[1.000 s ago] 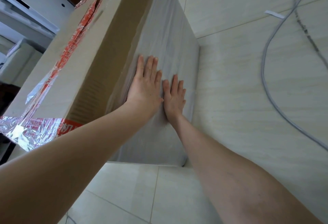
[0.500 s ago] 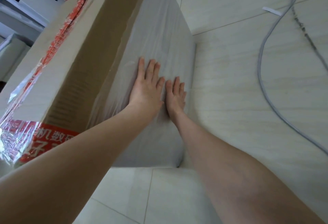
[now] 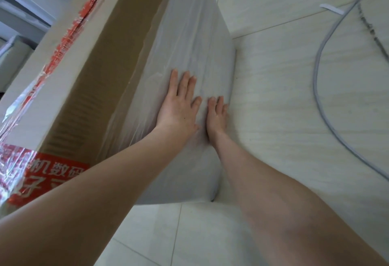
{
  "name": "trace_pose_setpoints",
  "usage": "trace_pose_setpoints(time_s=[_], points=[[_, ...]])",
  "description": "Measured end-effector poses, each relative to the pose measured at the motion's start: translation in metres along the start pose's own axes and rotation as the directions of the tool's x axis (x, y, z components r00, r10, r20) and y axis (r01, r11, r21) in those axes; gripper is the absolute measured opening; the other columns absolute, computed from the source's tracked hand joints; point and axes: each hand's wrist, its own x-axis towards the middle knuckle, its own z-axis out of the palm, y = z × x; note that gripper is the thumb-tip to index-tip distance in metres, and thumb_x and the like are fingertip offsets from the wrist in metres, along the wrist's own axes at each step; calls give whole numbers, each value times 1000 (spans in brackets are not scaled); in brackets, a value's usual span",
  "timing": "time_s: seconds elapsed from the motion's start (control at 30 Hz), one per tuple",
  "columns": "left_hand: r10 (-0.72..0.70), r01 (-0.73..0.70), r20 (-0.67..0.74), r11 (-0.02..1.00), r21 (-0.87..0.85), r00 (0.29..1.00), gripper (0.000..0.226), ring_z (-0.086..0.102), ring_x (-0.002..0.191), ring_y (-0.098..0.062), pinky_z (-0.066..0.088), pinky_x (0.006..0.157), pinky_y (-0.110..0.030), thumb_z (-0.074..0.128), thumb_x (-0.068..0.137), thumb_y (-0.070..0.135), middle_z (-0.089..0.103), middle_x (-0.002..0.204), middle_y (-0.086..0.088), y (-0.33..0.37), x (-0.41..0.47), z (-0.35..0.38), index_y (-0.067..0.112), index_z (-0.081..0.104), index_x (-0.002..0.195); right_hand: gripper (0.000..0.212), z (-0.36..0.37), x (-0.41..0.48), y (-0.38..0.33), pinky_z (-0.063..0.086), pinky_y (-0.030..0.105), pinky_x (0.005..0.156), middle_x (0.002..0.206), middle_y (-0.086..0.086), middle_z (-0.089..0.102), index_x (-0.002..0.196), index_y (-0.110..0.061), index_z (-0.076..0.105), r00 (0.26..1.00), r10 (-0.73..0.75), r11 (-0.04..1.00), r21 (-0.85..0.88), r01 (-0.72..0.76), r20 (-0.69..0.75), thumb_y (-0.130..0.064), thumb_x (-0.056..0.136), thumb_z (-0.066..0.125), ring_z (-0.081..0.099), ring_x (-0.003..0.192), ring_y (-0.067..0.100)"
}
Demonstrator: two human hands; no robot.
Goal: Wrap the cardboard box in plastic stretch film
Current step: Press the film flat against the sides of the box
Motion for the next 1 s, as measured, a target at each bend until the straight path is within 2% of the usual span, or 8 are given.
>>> trace_pose_setpoints(time_s=[0.17,0.37,0.47,0.6,0.7,0.83,1.0], points=[[-2,2,9,1000,23,1000,74,-15,142,-44,-14,105,-66,18,95,61,-14,155,-25,3,3,1,18,-2,152,62,1,8,4,-1,37,119,161,2,3,153,-26,7,1000,6,1000,9,-6,-13,-55,99,19,1,148,22],[3,-3,14,1000,6,1000,73,-13,143,-43,-14,107,-64,19,96,59,-13,155,-25,2,2,-1,17,-1,152,64,-10,11,-2,1,36,118,161,5,5,153,-24,8,997,53,998,23,-54,56,-55,99,22,2,148,23],[-20,22,18,992,-126,1000,70,-12,144,-39,-14,110,-59,20,97,55,-9,156,-24,1,1,-6,16,2,153,64,-19,2,-16,9,38,118,160,9,7,153,-26,13,988,133,991,31,-131,-76,-55,98,26,10,147,26],[-102,88,-25,938,-336,994,65,-10,146,-31,-10,116,-46,22,100,46,-8,158,-19,-7,-2,-21,12,5,152,65,-20,-16,-34,8,34,119,159,11,10,153,-19,13,988,-17,996,80,30,-156,-52,99,29,10,147,24],[-83,55,-103,967,-250,991,61,-14,146,-29,-13,114,-51,22,101,38,-9,159,-15,-10,-10,-26,7,9,151,67,-19,-27,-38,7,34,120,160,10,10,153,-19,13,981,-96,991,74,110,-169,-53,98,29,7,147,21],[-89,79,-51,981,-176,995,62,-18,145,-31,-17,109,-59,18,100,45,-12,158,-15,-10,-23,-26,16,1,152,66,-21,-39,-42,6,40,119,160,6,5,152,-31,12,985,-120,989,66,129,-128,-58,95,30,3,148,20],[-173,172,-3,983,-64,985,70,-16,144,-36,-14,110,-59,16,99,52,-14,156,-22,-30,-24,-18,10,-3,152,63,-13,-59,-52,-1,47,117,161,-2,-3,151,-38,10,994,-105,991,80,106,-12,-58,95,33,-3,148,21]])
